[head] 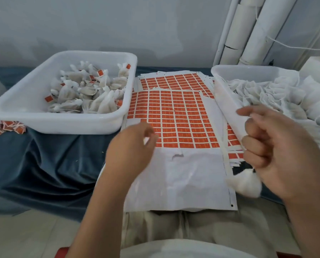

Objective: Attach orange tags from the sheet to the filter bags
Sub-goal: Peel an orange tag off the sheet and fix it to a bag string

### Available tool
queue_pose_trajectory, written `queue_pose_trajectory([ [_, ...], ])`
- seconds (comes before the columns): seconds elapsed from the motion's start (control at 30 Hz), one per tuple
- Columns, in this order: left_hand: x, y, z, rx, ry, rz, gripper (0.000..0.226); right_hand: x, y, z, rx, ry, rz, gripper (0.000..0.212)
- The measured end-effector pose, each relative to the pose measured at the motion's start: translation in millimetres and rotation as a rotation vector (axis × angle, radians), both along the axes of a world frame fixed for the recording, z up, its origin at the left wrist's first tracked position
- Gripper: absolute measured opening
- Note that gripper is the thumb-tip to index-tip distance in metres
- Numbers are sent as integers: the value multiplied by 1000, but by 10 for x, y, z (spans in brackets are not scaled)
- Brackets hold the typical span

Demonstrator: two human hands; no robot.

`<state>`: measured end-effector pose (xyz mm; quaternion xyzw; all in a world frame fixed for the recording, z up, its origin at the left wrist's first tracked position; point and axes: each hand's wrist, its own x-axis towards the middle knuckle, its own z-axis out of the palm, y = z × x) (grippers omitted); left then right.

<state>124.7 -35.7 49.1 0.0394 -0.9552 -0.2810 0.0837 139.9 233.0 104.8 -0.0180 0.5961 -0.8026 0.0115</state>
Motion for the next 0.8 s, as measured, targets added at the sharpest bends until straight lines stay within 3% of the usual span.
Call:
queue_pose_trajectory([
  [0.07, -36, -199, -85, -153, -102, 71, 56, 46, -71, -46, 217, 69, 0, 21],
  [0.13, -35, -270, -134, -206, -259, 24, 71, 69, -142, -124, 496, 181, -50, 17],
  [0.23, -22, -206, -178, -233, -255, -9, 67, 41, -241, -239, 848, 320, -108, 14],
  [0.37, 1, 45, -169, -318, -188, 22, 58, -45, -382, -489, 1052, 314, -29, 4],
  [0.47, 7, 147, -157, -347, -201, 23, 53, -103, -487, -736, 1203, 279, 34, 46],
  [0.57, 26, 134, -151, -347, -196, 11, 50, -143, -574, -940, 1335, 315, 90, 52],
  [0.67, 13, 46, -142, -169, -151, 36, 58, -166, -600, -1057, 1369, 372, 50, 39],
  [0.8, -45, -145, 5, 372, -130, 211, 67, -153, -585, -1082, 1352, 459, 1, 27],
])
